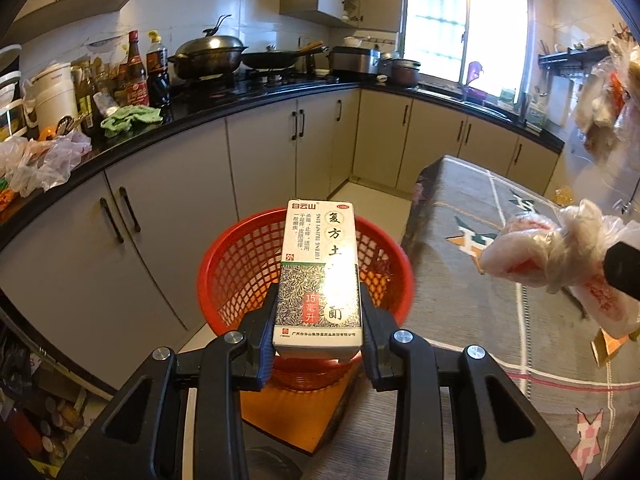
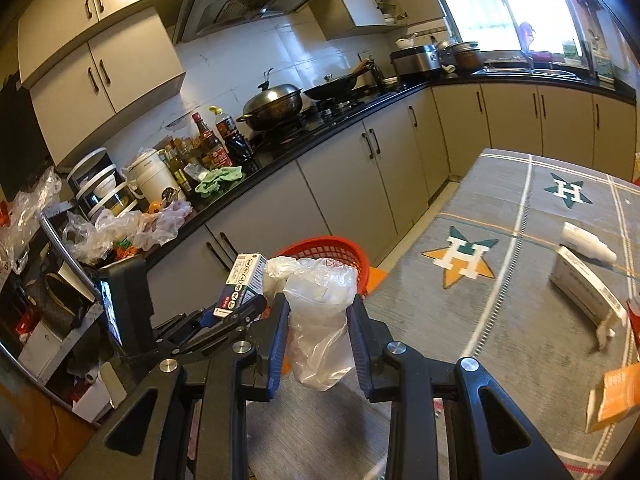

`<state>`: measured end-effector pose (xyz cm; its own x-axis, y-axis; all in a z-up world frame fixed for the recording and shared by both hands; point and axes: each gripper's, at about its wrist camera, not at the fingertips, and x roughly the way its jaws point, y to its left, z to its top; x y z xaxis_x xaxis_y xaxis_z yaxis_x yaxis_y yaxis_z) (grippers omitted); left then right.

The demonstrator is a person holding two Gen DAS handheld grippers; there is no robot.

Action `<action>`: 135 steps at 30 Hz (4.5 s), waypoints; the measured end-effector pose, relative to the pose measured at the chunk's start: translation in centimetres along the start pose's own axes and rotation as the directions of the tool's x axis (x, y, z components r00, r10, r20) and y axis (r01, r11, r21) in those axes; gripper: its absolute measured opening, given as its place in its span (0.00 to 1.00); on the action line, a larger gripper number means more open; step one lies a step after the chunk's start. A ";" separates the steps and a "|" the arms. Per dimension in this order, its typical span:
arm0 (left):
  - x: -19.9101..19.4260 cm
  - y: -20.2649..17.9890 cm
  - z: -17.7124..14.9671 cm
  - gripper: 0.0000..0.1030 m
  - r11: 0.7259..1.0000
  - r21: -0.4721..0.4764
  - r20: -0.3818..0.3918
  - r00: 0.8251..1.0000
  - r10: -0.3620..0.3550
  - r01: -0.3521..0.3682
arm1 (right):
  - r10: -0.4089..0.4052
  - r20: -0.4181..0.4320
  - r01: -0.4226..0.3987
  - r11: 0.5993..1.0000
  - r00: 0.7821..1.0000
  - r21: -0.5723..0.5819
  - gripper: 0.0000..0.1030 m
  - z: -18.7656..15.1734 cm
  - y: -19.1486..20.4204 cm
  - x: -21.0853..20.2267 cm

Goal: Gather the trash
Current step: 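Carry the medicine box and plastic bag with both tools over the red wastebasket, then open both tools to drop the medicine box and plastic bag into the basket, then move both open tools back over the table toward the remaining trash, then grasp the orange ointment box with the left tool while the right tool reaches toward the clear plastic container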

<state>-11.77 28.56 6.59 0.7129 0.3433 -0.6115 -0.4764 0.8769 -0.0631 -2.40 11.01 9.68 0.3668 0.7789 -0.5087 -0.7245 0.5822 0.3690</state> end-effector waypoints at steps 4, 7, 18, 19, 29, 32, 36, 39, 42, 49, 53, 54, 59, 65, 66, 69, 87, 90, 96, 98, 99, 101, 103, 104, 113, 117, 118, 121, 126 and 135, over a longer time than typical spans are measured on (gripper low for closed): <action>1.2 1.0 0.3 0.33 1.000 -0.007 -0.016 1.000 0.012 -0.012 | 0.003 -0.020 -0.003 1.000 1.000 -0.002 0.31 0.6 0.5 1.7; 2.1 1.6 0.5 0.33 1.000 -0.015 -0.029 0.999 0.019 -0.019 | 0.003 -0.036 -0.004 1.000 0.999 -0.003 0.31 1.0 0.6 2.9; 4.6 2.4 0.9 0.33 0.999 -0.023 -0.067 0.997 0.027 -0.028 | -0.004 -0.089 0.006 1.000 0.996 0.018 0.31 1.9 0.3 7.0; 4.9 2.4 0.9 0.33 0.999 -0.024 -0.071 0.997 0.023 -0.025 | -0.004 -0.093 0.006 1.000 0.996 0.023 0.31 1.9 0.3 7.3; 7.5 2.6 1.7 0.33 0.999 -0.038 -0.135 0.990 -0.034 0.029 | -0.003 -0.110 0.011 0.997 0.994 0.071 0.31 2.9 -0.4 10.0; 8.0 2.7 1.7 0.33 0.999 -0.034 -0.142 0.989 -0.029 0.024 | -0.002 -0.122 0.013 0.996 0.992 0.092 0.31 3.1 -0.6 11.1; 8.5 3.0 1.6 0.33 0.999 -0.034 -0.149 0.989 -0.020 0.015 | 0.007 -0.143 0.011 0.992 0.990 0.124 0.31 3.2 -1.1 12.9; 8.8 3.3 1.6 0.33 0.999 -0.035 -0.156 0.988 -0.015 0.009 | 0.006 -0.158 0.015 0.991 0.987 0.135 0.31 3.1 -1.2 14.0; 9.0 3.5 1.5 0.33 0.999 -0.034 -0.155 0.988 -0.007 0.002 | 0.005 -0.165 0.018 0.990 0.986 0.140 0.33 3.1 -1.3 14.7; 9.0 3.4 1.3 0.38 1.000 -0.030 -0.151 0.989 0.003 -0.007 | 0.034 -0.153 -0.009 0.986 0.988 0.164 0.55 3.5 -1.6 15.0; 8.5 3.3 1.4 0.46 0.999 -0.033 -0.134 0.991 0.010 -0.015 | 0.030 -0.137 -0.008 0.988 0.990 0.156 0.58 3.6 -1.5 14.2; 8.4 3.3 1.4 0.47 0.999 -0.033 -0.133 0.991 0.010 -0.014 | 0.027 -0.131 -0.006 0.987 0.991 0.160 0.58 3.7 -1.6 13.8; 7.3 2.9 1.6 0.59 0.999 -0.028 -0.112 0.994 0.015 -0.019 | 0.010 -0.110 0.008 0.988 0.994 0.154 0.58 3.5 -1.6 11.8; 5.6 1.9 2.0 0.65 1.000 -0.020 -0.084 0.996 0.018 -0.020 | -0.012 -0.093 0.026 0.989 0.996 0.148 0.61 2.7 -1.8 9.1; 5.3 1.7 2.1 0.65 1.000 -0.017 -0.079 0.997 0.017 -0.018 | -0.012 -0.089 0.025 0.988 0.996 0.152 0.62 2.5 -2.0 8.6; 4.7 1.0 2.2 0.68 1.000 -0.006 -0.070 0.997 0.014 -0.015 | -0.017 -0.078 0.030 0.986 0.997 0.163 0.64 2.1 -2.6 7.2; 1.3 -3.6 1.7 0.70 0.997 0.071 -0.042 0.999 -0.031 0.034 | -0.096 -0.026 0.099 0.962 0.995 0.255 0.66 -0.9 -9.3 -1.3; 0.9 -5.7 1.4 0.70 0.991 0.116 -0.045 0.997 -0.060 0.064 | -0.128 -0.024 0.130 0.956 0.991 0.265 0.66 -1.6 -11.1 -3.1; 0.2 -9.9 0.5 0.70 0.967 0.204 -0.064 0.987 -0.145 0.155 | -0.234 -0.005 0.223 0.918 0.972 0.327 0.66 -3.0 -15.9 -8.5; 0.1 -11.9 0.0 0.71 0.945 0.247 -0.098 0.976 -0.194 0.213 | -0.278 -0.006 0.261 0.895 0.960 0.361 0.66 -3.8 -18.0 -10.5; 0.1 -13.1 -0.3 0.71 0.932 0.272 -0.115 0.970 -0.214 0.238 | -0.296 -0.006 0.277 0.885 0.955 0.374 0.66 -4.1 -18.9 -11.3; -0.2 -14.9 -1.0 0.71 0.914 0.306 -0.129 0.963 -0.237 0.266 | -0.346 -0.017 0.322 0.854 0.938 0.408 0.66 -5.0 -21.0 -13.1; -0.4 -16.6 -1.6 0.71 0.896 0.334 -0.143 0.955 -0.258 0.292 | -0.386 -0.042 0.365 0.825 0.922 0.431 0.66 -5.8 -22.8 -14.1; -0.5 -17.5 -1.9 0.71 0.886 0.345 -0.155 0.950 -0.272 0.310 | -0.399 -0.061 0.383 0.811 0.915 0.442 0.66 -6.3 -23.8 -14.4; -1.0 -21.5 -4.0 0.71 0.824 0.396 -0.225 0.913 -0.339 0.404 | -0.344 -0.114 0.355 0.801 0.932 0.482 0.66 -8.0 -26.8 -13.2; -1.2 -21.9 -4.1 0.76 0.798 0.402 -0.247 0.893 -0.378 0.449 | -0.221 -0.121 0.251 0.874 0.968 0.416 0.67 -7.8 -24.4 -11.7; -1.2 -22.0 -4.2 0.77 0.793 0.402 -0.250 0.888 -0.386 0.457 | -0.164 -0.124 0.201 0.893 0.979 0.403 0.67 -7.8 -23.8 -11.3; -1.1 -22.2 -4.2 0.78 0.783 0.406 -0.260 0.881 -0.395 0.471 | 0.091 -0.105 -0.041 0.912 0.990 0.408 0.67 -8.1 -21.9 -10.6; -0.9 -23.0 -4.8 0.78 0.772 0.413 -0.292 0.873 -0.390 0.483 | -0.035 -0.044 0.049 0.934 0.998 0.355 0.70 -6.7 -21.4 -13.1; 0.2 -21.9 -4.3 0.78 0.826 0.328 -0.312 0.878 -0.363 0.458 | -0.078 -0.182 0.143 0.916 0.980 0.374 0.62 -5.1 -23.6 -7.6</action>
<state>-3.39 7.98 4.48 0.6387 -0.1218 -0.7598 0.1016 0.9921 -0.0737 8.91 -9.82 0.85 0.3097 0.6752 -0.6694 -0.3934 0.7320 0.5563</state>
